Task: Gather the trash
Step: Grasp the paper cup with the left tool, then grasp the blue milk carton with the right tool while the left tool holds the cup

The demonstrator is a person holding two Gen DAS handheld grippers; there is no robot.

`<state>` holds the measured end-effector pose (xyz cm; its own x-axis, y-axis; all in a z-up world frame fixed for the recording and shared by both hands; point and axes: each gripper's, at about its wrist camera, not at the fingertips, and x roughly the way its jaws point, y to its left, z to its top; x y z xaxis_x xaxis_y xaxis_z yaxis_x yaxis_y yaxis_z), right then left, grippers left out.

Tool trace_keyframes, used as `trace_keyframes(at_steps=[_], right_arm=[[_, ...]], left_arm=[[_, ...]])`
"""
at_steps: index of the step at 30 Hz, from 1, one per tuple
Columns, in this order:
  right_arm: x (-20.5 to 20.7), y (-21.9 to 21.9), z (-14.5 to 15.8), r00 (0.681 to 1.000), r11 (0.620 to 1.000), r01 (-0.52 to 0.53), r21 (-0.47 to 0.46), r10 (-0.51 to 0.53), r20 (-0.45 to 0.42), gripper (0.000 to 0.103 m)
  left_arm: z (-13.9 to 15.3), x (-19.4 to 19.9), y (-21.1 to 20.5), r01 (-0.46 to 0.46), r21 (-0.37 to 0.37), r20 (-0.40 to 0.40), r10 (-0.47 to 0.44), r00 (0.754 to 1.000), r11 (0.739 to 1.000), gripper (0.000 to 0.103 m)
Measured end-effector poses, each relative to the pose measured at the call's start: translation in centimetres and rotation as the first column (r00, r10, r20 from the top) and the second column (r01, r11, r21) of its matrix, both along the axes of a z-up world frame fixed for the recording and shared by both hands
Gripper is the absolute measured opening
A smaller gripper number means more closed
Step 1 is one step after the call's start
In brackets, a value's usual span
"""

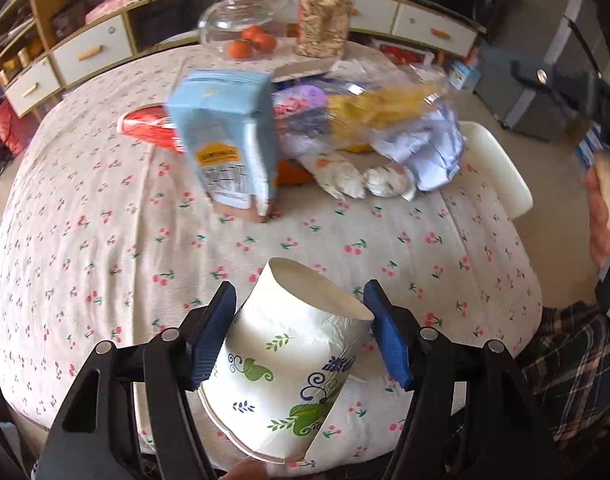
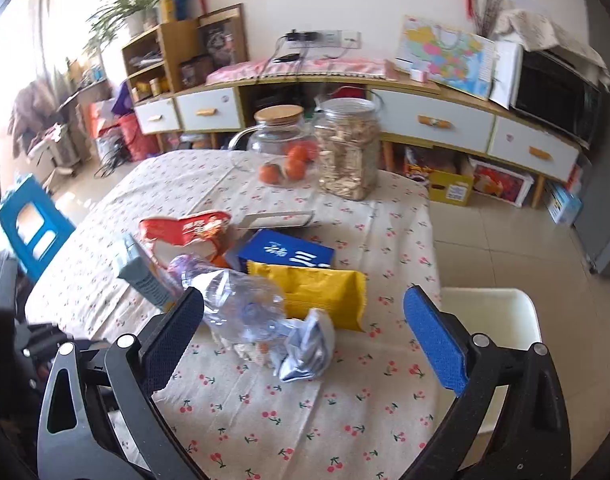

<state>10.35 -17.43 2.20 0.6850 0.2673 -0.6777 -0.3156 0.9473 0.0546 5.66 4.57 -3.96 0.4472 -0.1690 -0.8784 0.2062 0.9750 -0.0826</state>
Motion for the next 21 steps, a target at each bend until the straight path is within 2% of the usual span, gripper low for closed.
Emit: trace_keyframes(at_steps=[3,6,9,12,14,15,16,17,18,21], right_arm=[[0.4,4.8,0.5,0.984,0.983,-0.177,-0.042,0.178,0.001,0.096],[1.2,8.6,0.0,0.96,0.957,-0.281,-0.067,0.28,-0.025,0.096],[1.8,11.8,-1.0,0.938,0.937,-0.344,-0.052,0.341,-0.057,0.096],[2.1,14.5,-2.1,0.924,0.923,-0.379,-0.064,0.374,-0.081,0.096],[2.5,15.7,-2.9,0.919,0.917,-0.391,-0.083,0.384,-0.089,0.088],[2.5,16.2,-3.1,0.915,0.914,-0.398,-0.078,0.39,-0.101,0.075],[2.8,16.5,-3.4,0.911,0.913,-0.403,-0.061,0.394,-0.121,0.054],[2.9,16.6,-3.6,0.905,0.913,-0.408,-0.024,0.4,-0.145,0.042],[3.4,16.2,-3.9,0.9,0.914,-0.405,0.018,0.402,-0.17,0.036],[3.4,14.6,-3.5,0.919,0.93,-0.356,0.086,0.366,-0.147,0.035]], left_arm=[[0.6,0.0,4.2,-0.197,0.012,0.039,0.196,0.98,0.98,0.065],[0.0,0.2,8.4,-0.341,-0.032,-0.004,0.341,0.94,0.94,0.065],[-0.7,0.3,10.2,-0.404,-0.062,-0.049,0.401,0.915,0.913,0.065],[-0.7,0.5,10.4,-0.407,-0.057,-0.04,0.405,0.914,0.912,0.065],[-0.7,0.5,10.3,-0.401,-0.055,-0.034,0.4,0.916,0.914,0.065],[-0.7,0.4,10.3,-0.399,-0.056,-0.033,0.398,0.917,0.915,0.065],[-0.7,0.6,10.2,-0.398,-0.057,-0.032,0.397,0.917,0.916,0.065],[-0.7,0.6,10.2,-0.398,-0.058,-0.027,0.397,0.917,0.916,0.065],[-0.5,0.7,10.1,-0.398,-0.058,-0.02,0.397,0.917,0.916,0.065],[0.1,0.5,9.9,-0.405,-0.058,0.025,0.407,0.913,0.912,0.065]])
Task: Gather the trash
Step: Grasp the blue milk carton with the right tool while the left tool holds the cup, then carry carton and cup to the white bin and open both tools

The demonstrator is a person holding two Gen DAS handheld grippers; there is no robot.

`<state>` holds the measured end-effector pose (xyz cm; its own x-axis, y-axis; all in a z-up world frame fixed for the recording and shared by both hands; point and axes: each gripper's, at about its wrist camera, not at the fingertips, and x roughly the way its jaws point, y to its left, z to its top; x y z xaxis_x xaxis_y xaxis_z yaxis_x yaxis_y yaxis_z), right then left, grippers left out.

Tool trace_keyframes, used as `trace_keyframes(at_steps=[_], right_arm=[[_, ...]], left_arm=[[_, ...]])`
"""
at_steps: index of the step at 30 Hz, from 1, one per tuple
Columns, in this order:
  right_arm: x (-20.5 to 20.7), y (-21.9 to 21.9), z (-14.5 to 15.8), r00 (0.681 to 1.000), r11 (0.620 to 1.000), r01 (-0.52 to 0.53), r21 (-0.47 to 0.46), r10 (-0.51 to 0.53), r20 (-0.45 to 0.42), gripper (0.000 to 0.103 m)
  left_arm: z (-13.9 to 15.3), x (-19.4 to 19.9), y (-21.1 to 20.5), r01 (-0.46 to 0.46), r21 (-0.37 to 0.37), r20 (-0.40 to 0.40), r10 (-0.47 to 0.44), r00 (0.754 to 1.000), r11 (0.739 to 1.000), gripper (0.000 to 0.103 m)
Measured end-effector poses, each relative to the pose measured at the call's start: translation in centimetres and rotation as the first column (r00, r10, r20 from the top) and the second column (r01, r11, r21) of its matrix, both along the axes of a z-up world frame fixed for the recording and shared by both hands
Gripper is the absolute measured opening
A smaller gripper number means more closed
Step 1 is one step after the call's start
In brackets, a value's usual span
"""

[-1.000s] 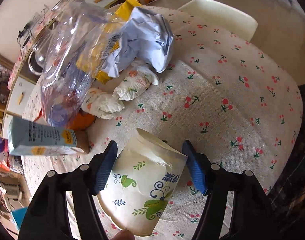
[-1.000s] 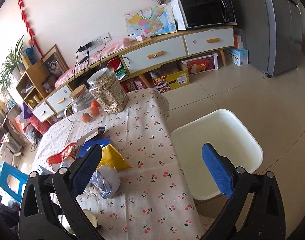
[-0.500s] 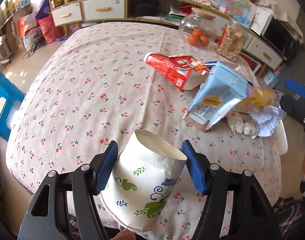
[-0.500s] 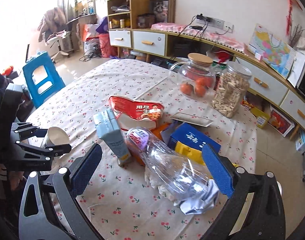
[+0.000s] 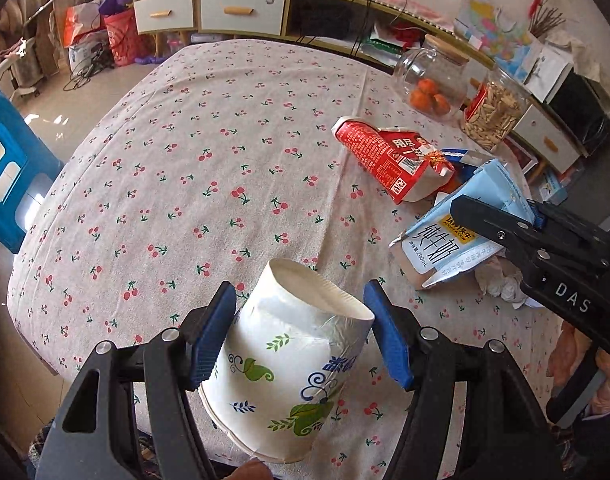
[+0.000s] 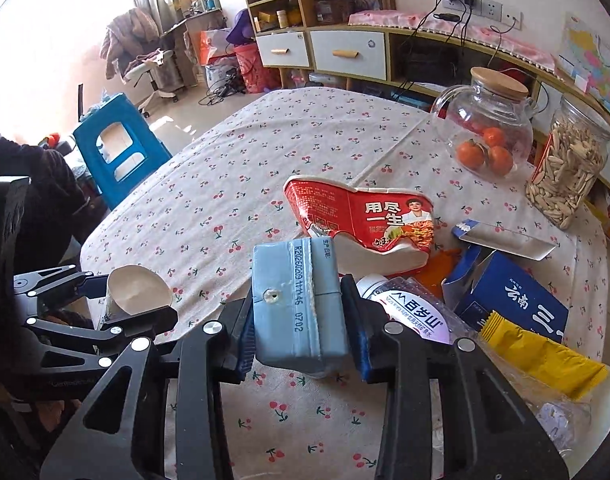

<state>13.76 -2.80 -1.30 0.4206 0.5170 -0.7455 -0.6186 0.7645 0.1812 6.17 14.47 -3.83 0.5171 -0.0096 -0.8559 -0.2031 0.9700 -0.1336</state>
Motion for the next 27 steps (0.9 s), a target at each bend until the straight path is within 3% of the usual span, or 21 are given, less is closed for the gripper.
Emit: trace_keyframes(at_steps=[7,16,22,27], right_arm=[[-0.4,-5.0,3.7,0.99,0.985,0.122,0.122,-0.13,0.057,0.033],[-1.4,-12.3,8.1,0.944,0.947,0.261,0.185,-0.291,0.158,0.033],[-1.5,-18.6,9.2,0.885,0.892,0.39,0.23,-0.431,0.173,0.033],[-1.5,-24.5,9.0,0.804,0.81,0.525,0.261,-0.573,0.16,0.033]], left_arm=[[1.8,-0.4,-1.0,-0.016,0.024,0.09,0.014,0.996,1.0,0.065],[3.9,0.3,-3.4,-0.026,0.027,0.149,0.022,0.989,0.999,0.065],[6.0,1.4,-7.0,0.02,0.028,0.196,-0.025,0.98,0.999,0.065],[7.6,2.3,-10.8,0.071,0.036,0.234,-0.078,0.969,0.997,0.065]])
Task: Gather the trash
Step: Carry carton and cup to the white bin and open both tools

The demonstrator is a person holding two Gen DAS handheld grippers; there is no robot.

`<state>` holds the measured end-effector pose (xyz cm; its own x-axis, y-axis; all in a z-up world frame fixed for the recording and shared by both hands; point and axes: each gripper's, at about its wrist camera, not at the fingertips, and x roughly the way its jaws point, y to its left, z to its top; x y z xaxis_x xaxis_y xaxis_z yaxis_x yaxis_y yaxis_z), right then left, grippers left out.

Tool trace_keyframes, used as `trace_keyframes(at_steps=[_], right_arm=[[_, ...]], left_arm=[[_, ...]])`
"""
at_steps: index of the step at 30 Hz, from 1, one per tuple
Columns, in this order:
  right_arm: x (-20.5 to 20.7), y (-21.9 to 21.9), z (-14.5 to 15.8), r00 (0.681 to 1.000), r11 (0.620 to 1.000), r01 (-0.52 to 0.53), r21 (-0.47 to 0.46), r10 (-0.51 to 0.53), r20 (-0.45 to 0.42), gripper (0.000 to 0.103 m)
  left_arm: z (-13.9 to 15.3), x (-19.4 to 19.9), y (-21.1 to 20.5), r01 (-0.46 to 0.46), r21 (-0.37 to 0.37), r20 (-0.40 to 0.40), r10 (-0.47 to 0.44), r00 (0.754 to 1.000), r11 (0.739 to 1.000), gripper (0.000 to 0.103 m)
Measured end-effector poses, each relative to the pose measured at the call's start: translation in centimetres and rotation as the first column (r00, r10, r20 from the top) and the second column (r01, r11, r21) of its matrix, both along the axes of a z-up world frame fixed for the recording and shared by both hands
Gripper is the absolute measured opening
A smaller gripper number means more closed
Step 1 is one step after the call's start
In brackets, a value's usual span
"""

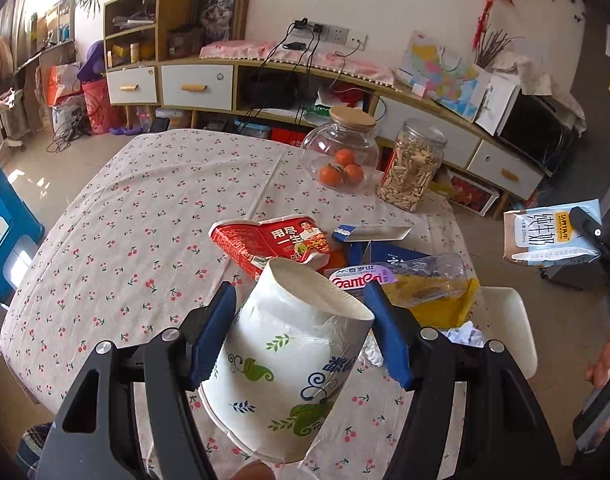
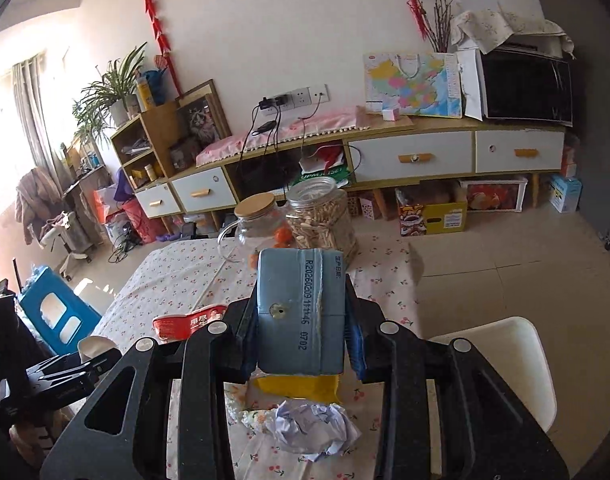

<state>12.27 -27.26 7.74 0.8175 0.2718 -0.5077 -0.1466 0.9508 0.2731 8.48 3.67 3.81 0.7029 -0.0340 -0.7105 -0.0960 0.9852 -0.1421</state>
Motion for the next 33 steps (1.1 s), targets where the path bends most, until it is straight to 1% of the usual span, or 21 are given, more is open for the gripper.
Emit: trace_keyframes(at_steps=[3,5,7,10,12,14,18,20,22,23,24,25,26,28,33], right_arm=[[-0.1,-3.4,-0.7,0.994,0.994,0.112,0.012,-0.112,-0.003,0.033],[-0.2,-5.5,-1.4,0.981,0.981,0.194,-0.003,-0.194,-0.019,0.033],[-0.2,-7.5,-2.5,0.959,0.96,0.277,-0.039,-0.279,-0.048,0.033],[0.3,-10.5,-4.8,0.914,0.92,0.381,-0.094,-0.39,-0.115,0.033],[0.4,-11.9,-6.1,0.885,0.895,0.425,-0.137,-0.442,-0.145,0.033],[0.5,-12.8,-7.1,0.867,0.88,0.442,-0.175,-0.469,-0.169,0.033],[-0.2,-14.9,-8.0,0.839,0.866,0.471,-0.167,-0.499,-0.219,0.034],[-0.6,-16.0,-8.3,0.824,0.856,0.494,-0.151,-0.517,-0.231,0.042],[-1.1,-17.1,-8.3,0.809,0.844,0.521,-0.128,-0.536,-0.242,0.057],[-1.4,-17.5,-8.3,0.8,0.837,0.534,-0.119,-0.546,-0.247,0.06],[-1.7,-18.0,-8.3,0.791,0.828,0.55,-0.11,-0.558,-0.249,0.067],[-2.0,-18.6,-8.2,0.781,0.817,0.568,-0.1,-0.573,-0.247,0.072],[-2.4,-19.3,-8.1,0.77,0.805,0.587,-0.091,-0.589,-0.244,0.073],[-3.0,-20.5,-7.9,0.749,0.78,0.622,-0.072,-0.619,-0.238,0.084],[-4.4,-23.1,-7.8,0.697,0.724,0.688,-0.051,-0.678,-0.232,0.094]], left_arm=[[0.9,0.5,-2.6,0.039,0.003,0.021,-0.039,0.999,0.999,0.065],[1.4,0.7,-4.4,0.069,0.002,0.033,-0.069,0.997,0.998,0.065],[1.7,1.1,-6.4,0.103,-0.002,0.04,-0.103,0.994,0.995,0.065],[2.1,1.7,-9.9,0.166,-0.002,0.049,-0.166,0.985,0.986,0.065],[2.2,2.2,-12.3,0.211,-0.004,0.051,-0.21,0.976,0.978,0.065],[2.1,2.7,-14.8,0.255,-0.012,0.053,-0.254,0.966,0.967,0.065],[1.2,4.0,-19.6,0.33,-0.02,0.039,-0.329,0.943,0.944,0.065],[0.4,4.8,-21.7,0.359,-0.029,0.021,-0.358,0.933,0.933,0.065],[-0.5,5.3,-23.9,0.385,-0.027,0.003,-0.385,0.923,0.922,0.065],[-1.0,5.6,-24.9,0.397,-0.022,-0.007,-0.398,0.918,0.917,0.065],[-1.4,5.9,-25.8,0.409,-0.02,-0.017,-0.409,0.912,0.912,0.065],[-1.9,6.3,-26.7,0.42,-0.021,-0.03,-0.421,0.907,0.907,0.065],[-2.5,6.6,-27.6,0.43,-0.025,-0.044,-0.43,0.902,0.903,0.065],[-3.6,7.2,-29.0,0.445,-0.032,-0.071,-0.446,0.892,0.895,0.065],[-6.0,8.1,-32.0,0.478,-0.025,-0.123,-0.478,0.87,0.878,0.065]])
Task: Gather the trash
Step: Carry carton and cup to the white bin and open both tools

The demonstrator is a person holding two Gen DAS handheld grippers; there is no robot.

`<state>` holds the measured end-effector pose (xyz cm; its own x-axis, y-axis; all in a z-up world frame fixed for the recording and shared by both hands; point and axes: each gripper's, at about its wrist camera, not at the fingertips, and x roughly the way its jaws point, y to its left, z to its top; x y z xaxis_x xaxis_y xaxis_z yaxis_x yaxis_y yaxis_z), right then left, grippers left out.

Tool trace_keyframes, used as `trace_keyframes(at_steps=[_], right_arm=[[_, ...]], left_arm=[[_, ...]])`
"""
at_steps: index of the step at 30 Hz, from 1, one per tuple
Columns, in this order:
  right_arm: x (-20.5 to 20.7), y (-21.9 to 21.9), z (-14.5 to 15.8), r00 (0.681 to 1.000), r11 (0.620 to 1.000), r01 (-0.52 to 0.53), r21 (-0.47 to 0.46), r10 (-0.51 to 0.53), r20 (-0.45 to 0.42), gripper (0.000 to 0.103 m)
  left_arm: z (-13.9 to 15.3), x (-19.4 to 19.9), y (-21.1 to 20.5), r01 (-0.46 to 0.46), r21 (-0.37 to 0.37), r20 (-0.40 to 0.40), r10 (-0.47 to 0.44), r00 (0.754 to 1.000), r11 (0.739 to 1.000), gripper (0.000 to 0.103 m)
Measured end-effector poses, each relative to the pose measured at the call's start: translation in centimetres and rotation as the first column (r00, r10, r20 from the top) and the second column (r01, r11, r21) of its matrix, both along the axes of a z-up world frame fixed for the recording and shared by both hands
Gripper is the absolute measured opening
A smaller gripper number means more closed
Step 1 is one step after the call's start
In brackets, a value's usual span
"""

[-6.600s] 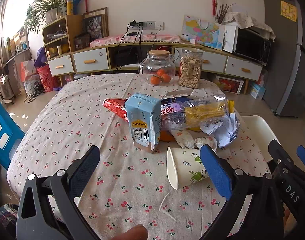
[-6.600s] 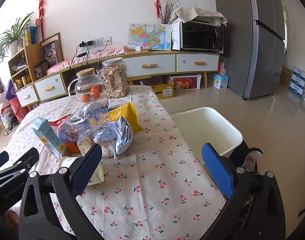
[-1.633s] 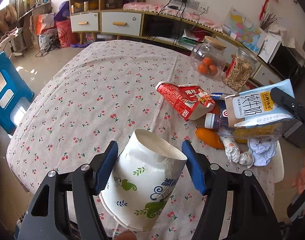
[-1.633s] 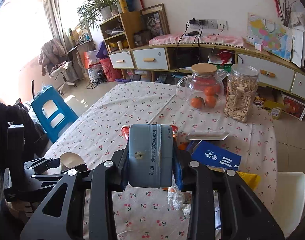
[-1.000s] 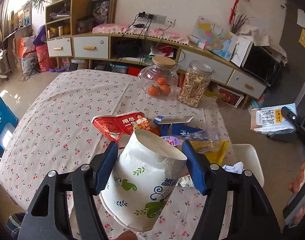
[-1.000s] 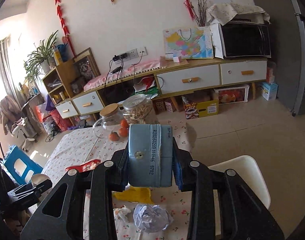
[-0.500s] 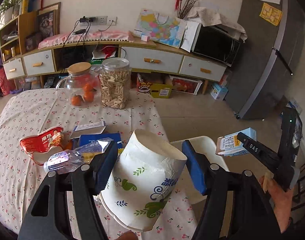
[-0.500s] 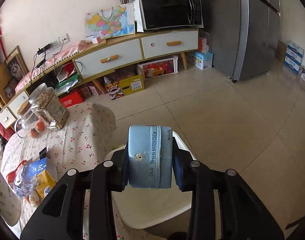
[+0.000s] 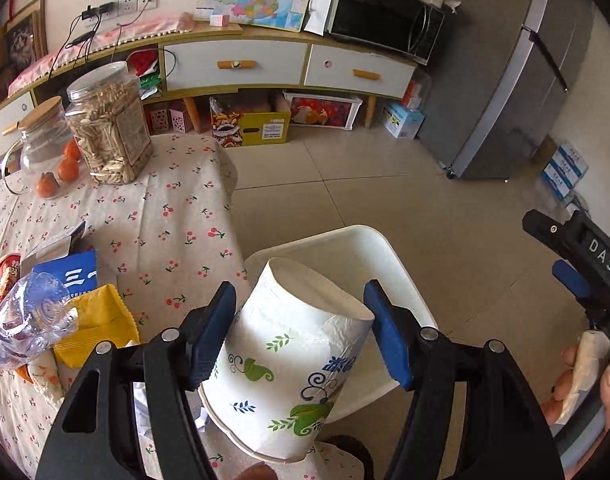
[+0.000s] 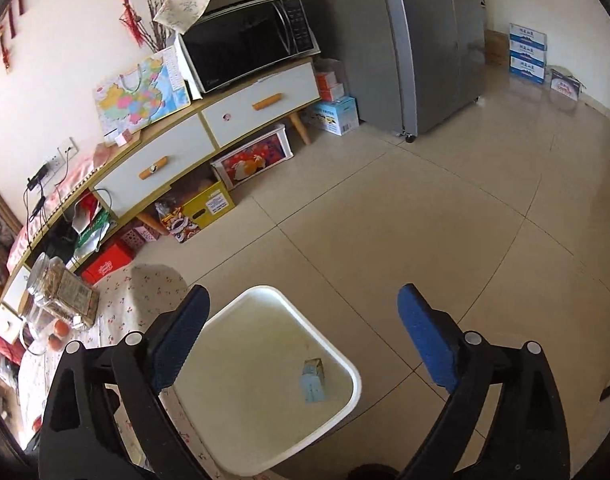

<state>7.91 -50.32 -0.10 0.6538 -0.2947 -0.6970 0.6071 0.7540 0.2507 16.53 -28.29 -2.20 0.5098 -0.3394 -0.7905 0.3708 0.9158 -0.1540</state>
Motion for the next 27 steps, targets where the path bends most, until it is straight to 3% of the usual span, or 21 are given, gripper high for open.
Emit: trace_keyframes(at_steps=[4,11,14,19,24,27], right_arm=[[-0.3,-1.2,-0.5,0.999,0.999,0.046,0.007,-0.046,-0.01,0.096],[-0.5,-1.5,-0.2,0.996,0.994,0.08,-0.075,-0.082,-0.023,0.096],[-0.7,-1.6,0.2,0.996,0.991,0.09,-0.1,-0.091,-0.006,0.096],[-0.5,-0.9,0.6,0.994,0.983,0.088,-0.16,-0.096,-0.046,0.096],[-0.8,0.3,2.0,0.995,0.973,0.09,-0.211,-0.095,-0.014,0.096],[-0.5,1.6,2.3,0.995,0.958,0.076,-0.275,-0.09,-0.04,0.096]], left_arm=[[-1.5,0.6,-1.8,0.021,0.009,-0.03,-0.021,0.999,1.0,0.065],[-3.6,1.5,-3.8,0.048,0.033,-0.074,-0.045,0.996,0.998,0.067],[-4.1,1.4,-3.8,0.046,0.034,-0.089,-0.043,0.995,0.998,0.075],[-3.9,0.7,-3.1,0.046,0.055,-0.069,-0.043,0.997,0.997,0.08],[-3.0,-0.3,-1.7,0.028,0.084,-0.024,-0.026,0.999,0.996,0.081],[-2.1,-0.8,-0.7,0.014,0.105,0.014,-0.016,1.0,0.994,0.082]])
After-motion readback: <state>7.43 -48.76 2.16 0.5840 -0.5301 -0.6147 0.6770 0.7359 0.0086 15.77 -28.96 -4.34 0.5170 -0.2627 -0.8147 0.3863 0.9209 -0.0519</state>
